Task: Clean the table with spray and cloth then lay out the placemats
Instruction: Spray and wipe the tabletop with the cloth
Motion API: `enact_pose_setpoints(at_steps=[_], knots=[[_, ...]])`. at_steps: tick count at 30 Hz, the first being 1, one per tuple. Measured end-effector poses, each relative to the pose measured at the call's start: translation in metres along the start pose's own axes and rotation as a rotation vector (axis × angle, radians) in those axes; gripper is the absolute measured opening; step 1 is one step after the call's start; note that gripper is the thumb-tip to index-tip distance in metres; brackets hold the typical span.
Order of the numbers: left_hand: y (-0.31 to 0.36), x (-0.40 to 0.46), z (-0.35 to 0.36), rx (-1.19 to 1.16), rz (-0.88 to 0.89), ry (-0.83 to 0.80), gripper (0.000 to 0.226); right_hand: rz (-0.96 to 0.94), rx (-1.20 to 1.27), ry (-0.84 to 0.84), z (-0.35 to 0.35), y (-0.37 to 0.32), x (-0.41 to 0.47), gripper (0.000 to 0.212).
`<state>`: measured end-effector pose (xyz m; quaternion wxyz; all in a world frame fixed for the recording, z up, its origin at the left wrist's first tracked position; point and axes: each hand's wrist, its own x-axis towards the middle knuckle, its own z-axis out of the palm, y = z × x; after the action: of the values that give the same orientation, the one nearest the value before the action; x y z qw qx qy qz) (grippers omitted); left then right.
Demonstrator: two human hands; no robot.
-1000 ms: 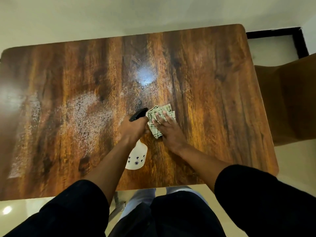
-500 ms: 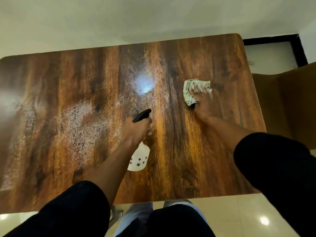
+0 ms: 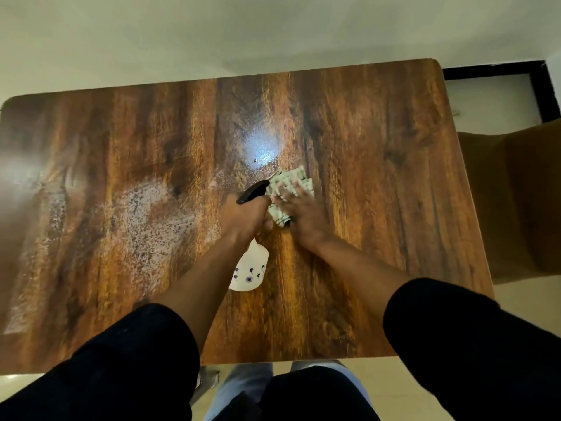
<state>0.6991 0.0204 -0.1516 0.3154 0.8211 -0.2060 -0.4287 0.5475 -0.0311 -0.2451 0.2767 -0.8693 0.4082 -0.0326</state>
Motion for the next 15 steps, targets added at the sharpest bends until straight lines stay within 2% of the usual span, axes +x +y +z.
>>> enact_pose_setpoints(at_steps=[3, 6, 8, 11, 15], knots=[[0.002, 0.004, 0.001, 0.004, -0.007, 0.030, 0.030, -0.137, 0.005, -0.039, 0.006, 0.001, -0.002, 0.084], [0.004, 0.008, 0.003, 0.016, -0.014, 0.009, 0.036, -0.160, -0.026, -0.074, -0.004, 0.024, 0.008, 0.092], [0.007, 0.011, 0.006, 0.002, -0.012, -0.026, 0.031, -0.091, -0.019, -0.054, -0.015, 0.041, 0.017, 0.096], [0.010, 0.016, 0.009, -0.027, -0.010, -0.056, 0.026, 0.096, 0.048, 0.020, -0.045, 0.070, 0.033, 0.090], [0.015, 0.023, 0.013, -0.038, -0.044, -0.062, 0.042, 0.349, 0.069, 0.138, -0.095, 0.122, 0.055, 0.077]])
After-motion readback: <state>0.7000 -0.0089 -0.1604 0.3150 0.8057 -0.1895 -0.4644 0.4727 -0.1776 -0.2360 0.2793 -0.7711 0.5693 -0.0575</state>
